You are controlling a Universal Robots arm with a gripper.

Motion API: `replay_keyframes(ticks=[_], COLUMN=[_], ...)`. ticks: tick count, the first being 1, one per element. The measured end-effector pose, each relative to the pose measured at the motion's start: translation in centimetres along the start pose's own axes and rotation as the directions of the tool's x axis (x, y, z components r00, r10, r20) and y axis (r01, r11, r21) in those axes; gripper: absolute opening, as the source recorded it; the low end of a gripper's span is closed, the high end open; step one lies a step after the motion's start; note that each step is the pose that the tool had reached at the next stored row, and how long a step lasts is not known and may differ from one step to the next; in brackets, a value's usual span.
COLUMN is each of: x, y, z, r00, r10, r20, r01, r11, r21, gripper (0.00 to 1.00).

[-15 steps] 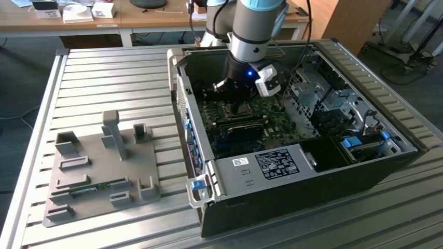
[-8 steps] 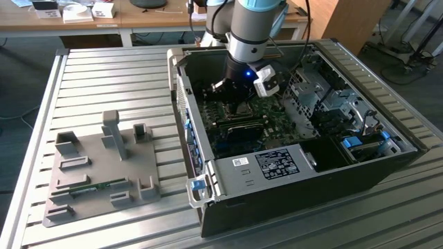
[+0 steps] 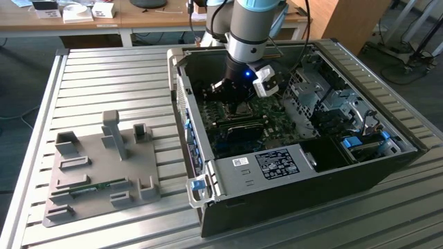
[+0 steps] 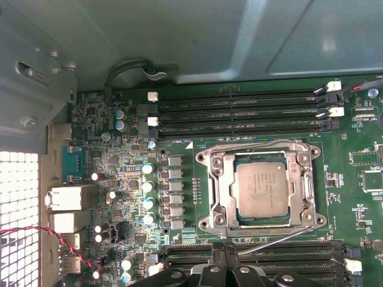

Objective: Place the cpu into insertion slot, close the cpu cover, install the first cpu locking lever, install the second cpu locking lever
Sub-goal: 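Install the second cpu locking lever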

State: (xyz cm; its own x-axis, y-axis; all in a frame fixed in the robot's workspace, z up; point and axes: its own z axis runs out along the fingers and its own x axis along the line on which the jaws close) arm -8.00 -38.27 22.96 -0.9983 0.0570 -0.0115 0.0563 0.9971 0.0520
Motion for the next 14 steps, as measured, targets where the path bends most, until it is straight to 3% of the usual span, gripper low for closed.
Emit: replay_keyframes(ticks=[14], x=[0.01], y=[-0.05], z=[0.9], r00=[1.0], r10=[0.0], r20=[0.0], r01=[0.0], r11=[1.0], r21=[0.0001], gripper=[0.11])
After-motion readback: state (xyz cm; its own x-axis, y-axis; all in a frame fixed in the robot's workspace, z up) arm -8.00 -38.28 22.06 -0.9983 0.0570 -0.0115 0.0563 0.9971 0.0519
